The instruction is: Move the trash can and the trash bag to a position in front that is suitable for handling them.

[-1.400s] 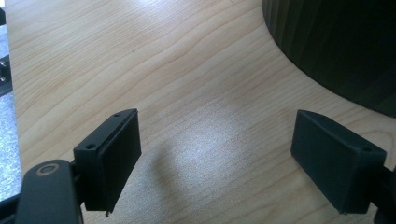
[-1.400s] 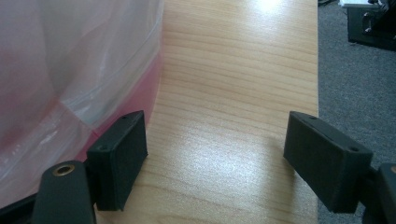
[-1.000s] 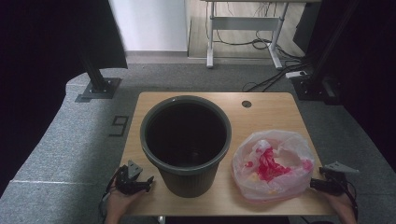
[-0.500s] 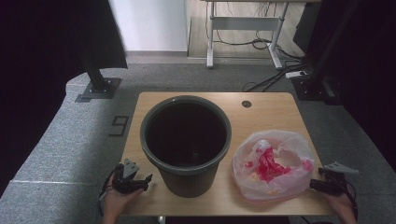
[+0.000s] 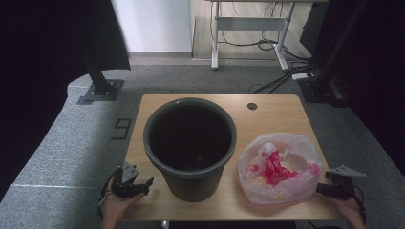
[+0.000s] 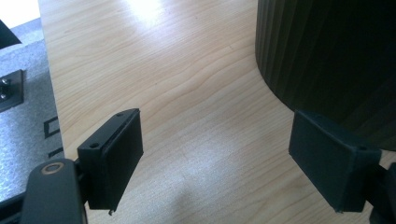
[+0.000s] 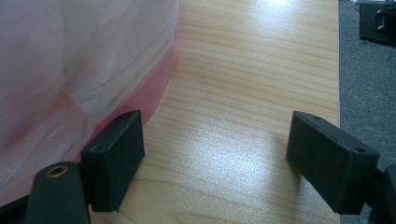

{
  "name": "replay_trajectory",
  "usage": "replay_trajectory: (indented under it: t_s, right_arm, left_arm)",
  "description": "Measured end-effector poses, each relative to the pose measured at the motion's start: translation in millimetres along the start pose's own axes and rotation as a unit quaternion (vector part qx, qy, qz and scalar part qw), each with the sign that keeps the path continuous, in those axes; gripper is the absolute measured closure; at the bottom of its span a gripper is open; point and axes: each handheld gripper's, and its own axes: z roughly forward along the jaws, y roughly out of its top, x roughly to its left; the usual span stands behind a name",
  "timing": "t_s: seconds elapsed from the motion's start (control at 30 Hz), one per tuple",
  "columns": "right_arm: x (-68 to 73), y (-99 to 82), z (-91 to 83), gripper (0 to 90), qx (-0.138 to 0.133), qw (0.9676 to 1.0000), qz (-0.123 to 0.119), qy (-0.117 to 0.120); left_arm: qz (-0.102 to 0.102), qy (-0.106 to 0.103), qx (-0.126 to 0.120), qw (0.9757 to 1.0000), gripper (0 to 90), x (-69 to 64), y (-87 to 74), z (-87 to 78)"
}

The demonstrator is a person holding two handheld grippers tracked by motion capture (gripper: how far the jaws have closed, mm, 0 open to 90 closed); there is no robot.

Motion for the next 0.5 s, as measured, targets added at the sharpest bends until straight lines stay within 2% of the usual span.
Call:
replay_trajectory:
  t_s: [0.37,0.5]
  right_arm:
    - [0.2,0.0,0.0,19.0,0.0,1.0,0.0,0.0]
    - [0.3,-0.1,0.0,18.9,0.0,1.0,0.0,0.0]
  left_arm:
    - [-0.005,-0.004,-0.015,0.9999,17.7,2.9,1.1,-10.9]
    - [-0.004,-0.008,-0.017,0.9998,17.9,1.5,2.5,-10.2]
